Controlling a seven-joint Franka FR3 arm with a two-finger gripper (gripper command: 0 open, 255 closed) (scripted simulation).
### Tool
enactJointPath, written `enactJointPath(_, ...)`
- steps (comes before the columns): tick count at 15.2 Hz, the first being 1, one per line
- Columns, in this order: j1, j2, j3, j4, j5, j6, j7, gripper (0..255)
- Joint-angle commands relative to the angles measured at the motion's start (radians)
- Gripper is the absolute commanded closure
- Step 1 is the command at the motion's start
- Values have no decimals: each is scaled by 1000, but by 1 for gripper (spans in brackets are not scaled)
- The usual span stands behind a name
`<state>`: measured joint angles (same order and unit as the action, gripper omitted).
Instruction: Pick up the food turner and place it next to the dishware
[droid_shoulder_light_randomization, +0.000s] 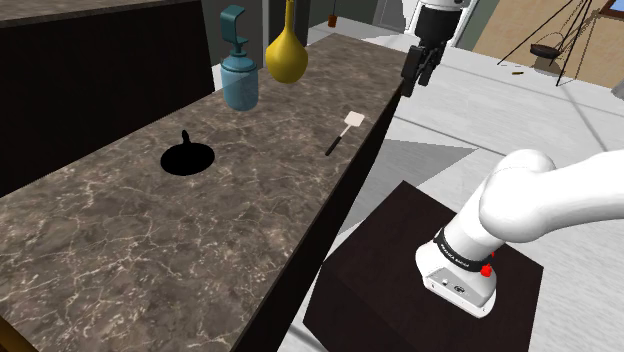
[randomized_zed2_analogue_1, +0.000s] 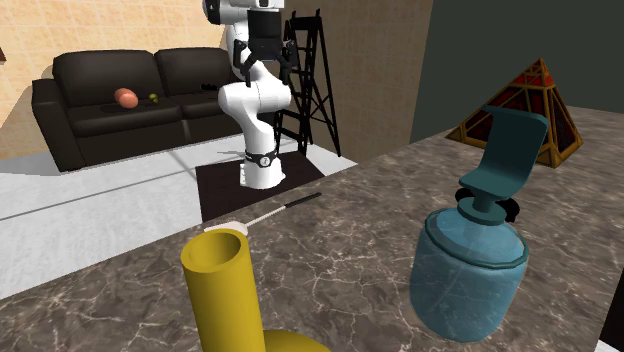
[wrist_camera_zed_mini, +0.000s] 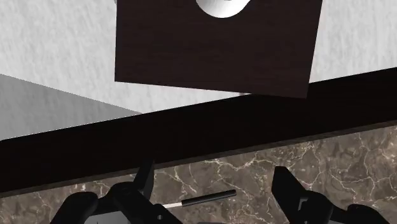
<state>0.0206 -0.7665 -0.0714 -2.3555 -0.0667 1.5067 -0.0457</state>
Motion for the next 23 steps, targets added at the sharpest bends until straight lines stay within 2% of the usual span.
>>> enactJointPath(1, 0, 0, 0, 0, 0, 0, 0, 0)
enactJointPath(7, -82, 160, 66, -40, 73, 203, 325, 0)
enactJointPath(13, -158, 349, 107, -32, 117, 399, 629, 0)
enactJointPath(23, -268, 667, 108, 35, 143, 683, 1098, 0)
